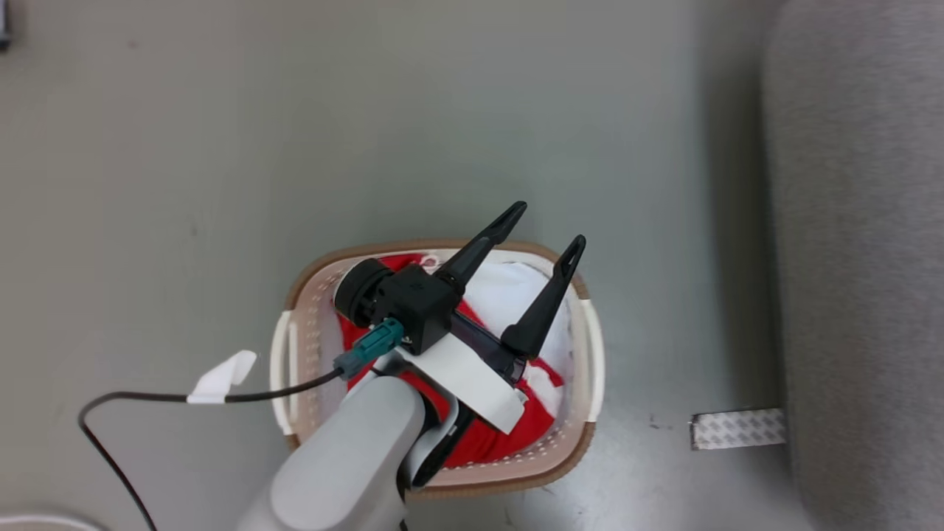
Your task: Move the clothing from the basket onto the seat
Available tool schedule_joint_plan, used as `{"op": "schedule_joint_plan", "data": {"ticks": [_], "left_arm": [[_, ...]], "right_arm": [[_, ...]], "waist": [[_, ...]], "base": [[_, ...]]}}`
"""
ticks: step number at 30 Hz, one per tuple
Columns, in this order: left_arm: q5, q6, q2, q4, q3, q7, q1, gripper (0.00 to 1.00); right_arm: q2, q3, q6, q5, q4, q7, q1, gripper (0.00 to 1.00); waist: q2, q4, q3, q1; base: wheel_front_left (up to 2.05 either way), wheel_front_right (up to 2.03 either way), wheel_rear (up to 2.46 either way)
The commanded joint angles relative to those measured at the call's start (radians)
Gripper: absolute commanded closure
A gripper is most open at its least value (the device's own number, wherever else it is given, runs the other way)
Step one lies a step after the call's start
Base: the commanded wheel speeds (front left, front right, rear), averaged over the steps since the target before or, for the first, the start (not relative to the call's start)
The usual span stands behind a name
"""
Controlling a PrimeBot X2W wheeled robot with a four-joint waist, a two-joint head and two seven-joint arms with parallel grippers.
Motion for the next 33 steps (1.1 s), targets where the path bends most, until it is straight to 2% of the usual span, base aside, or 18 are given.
{"op": "schedule_joint_plan", "data": {"ticks": [1,4,5,6,7,8,14,21,28,33], "left_arm": [[-0.006,-0.006,-0.004,0.007,0.001,-0.007,-0.012,0.0],[-0.005,-0.007,-0.009,0.016,0.007,-0.012,-0.015,0.0],[-0.005,-0.007,-0.01,0.019,0.01,-0.013,-0.016,0.0],[-0.004,-0.008,-0.011,0.021,0.013,-0.014,-0.015,0.0],[-0.004,-0.009,-0.011,0.024,0.016,-0.015,-0.012,0.0],[-0.003,-0.01,-0.01,0.028,0.018,-0.014,-0.009,0.0],[-0.004,-0.017,-0.012,0.052,0.027,-0.015,0.017,0.0],[-0.023,-0.012,-0.009,0.056,0.088,-0.015,0.094,0.0],[-0.031,0.001,0.011,0.058,0.173,-0.015,0.205,0.0],[-0.021,0.036,0.044,0.061,0.25,-0.015,0.292,0.0]], "right_arm": [[-0.008,0.01,-0.003,0.001,0.044,0.026,0.021,1.0],[0.002,0.028,-0.003,0.03,0.122,0.063,0.039,1.0],[0.005,0.035,-0.003,0.037,0.137,0.063,0.046,0.97],[0.009,0.044,-0.003,0.046,0.148,0.058,0.051,0.84],[0.013,0.053,-0.003,0.054,0.155,0.053,0.054,0.33],[0.017,0.064,-0.003,0.062,0.162,0.047,0.057,0.0],[0.023,0.153,-0.003,0.095,0.167,0.04,0.075,0.0],[0.029,0.293,-0.003,0.139,0.093,-0.021,0.128,0.0],[0.013,0.37,-0.003,0.231,-0.037,-0.087,0.201,0.0],[0.062,0.36,-0.003,0.285,-0.184,-0.118,0.275,0.0]], "waist": [[0.0,0.025,0.017,-0.0002],[0.0,0.032,0.011,-0.0002],[0.0,0.033,0.009,-0.0002],[0.0,0.033,0.006,-0.0002],[0.0,0.03,0.002,-0.0002],[0.0,0.028,-0.004,-0.0002],[0.0,0.004,-0.077,-0.0002],[0.0,-0.036,-0.252,-0.0002],[0.0,-0.049,-0.448,-0.0002],[0.0,-0.051,-0.57,-0.0002]], "base": [[0.0,0.0,0.0],[0.0,0.0,0.0],[0.0,0.0,0.0],[0.0,0.0,0.0],[0.0,0.0,0.0],[0.0,0.0,0.0],[0.0,0.0,0.0],[0.0,0.0,0.0],[0.0,0.0,0.0],[0.0,0.0,0.0]]}}
